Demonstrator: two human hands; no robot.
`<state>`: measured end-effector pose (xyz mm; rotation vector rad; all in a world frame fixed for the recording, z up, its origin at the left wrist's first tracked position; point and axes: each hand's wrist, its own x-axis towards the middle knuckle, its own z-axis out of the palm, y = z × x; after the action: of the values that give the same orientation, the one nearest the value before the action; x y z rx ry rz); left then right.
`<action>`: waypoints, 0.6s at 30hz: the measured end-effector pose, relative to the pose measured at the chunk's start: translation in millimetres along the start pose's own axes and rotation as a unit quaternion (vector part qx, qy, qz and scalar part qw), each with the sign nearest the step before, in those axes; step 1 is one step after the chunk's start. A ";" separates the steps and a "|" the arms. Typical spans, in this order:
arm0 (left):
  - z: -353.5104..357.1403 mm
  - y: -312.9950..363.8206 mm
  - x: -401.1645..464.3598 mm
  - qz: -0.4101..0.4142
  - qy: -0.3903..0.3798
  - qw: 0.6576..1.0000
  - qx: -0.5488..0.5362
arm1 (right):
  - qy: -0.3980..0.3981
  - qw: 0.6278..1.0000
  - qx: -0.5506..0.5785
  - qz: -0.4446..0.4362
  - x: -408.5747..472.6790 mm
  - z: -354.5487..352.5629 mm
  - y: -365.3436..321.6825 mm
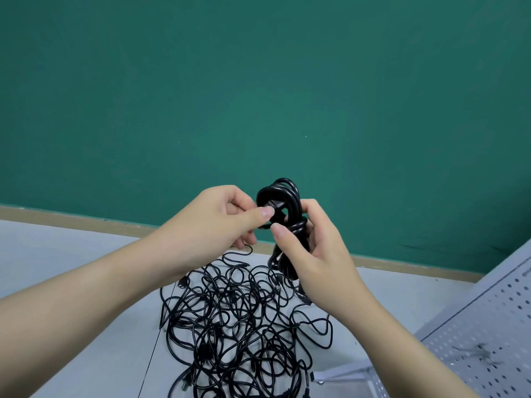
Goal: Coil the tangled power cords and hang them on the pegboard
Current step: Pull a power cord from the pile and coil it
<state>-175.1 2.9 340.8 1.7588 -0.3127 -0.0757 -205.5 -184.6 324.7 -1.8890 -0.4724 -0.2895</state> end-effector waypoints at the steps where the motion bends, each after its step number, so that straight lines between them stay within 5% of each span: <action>1: 0.6 -1.3 0.2 0.000 -0.009 1.000 -0.004 | -0.006 1.000 0.001 -0.001 -0.1 -1.2 -0.1; 7: 2.3 -7.9 1.6 0.027 -0.094 0.995 -0.024 | -0.038 0.999 -0.006 0.011 -3.9 -2.2 -0.9; 18: 8.1 -14.4 11.1 -0.033 -0.096 0.992 -0.071 | -0.082 0.995 0.006 0.057 -1.8 -7.0 4.7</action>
<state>-163.8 -5.0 326.4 1.6239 -0.3790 -0.3097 -204.7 -193.0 322.6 -1.9279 -0.4731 -0.0569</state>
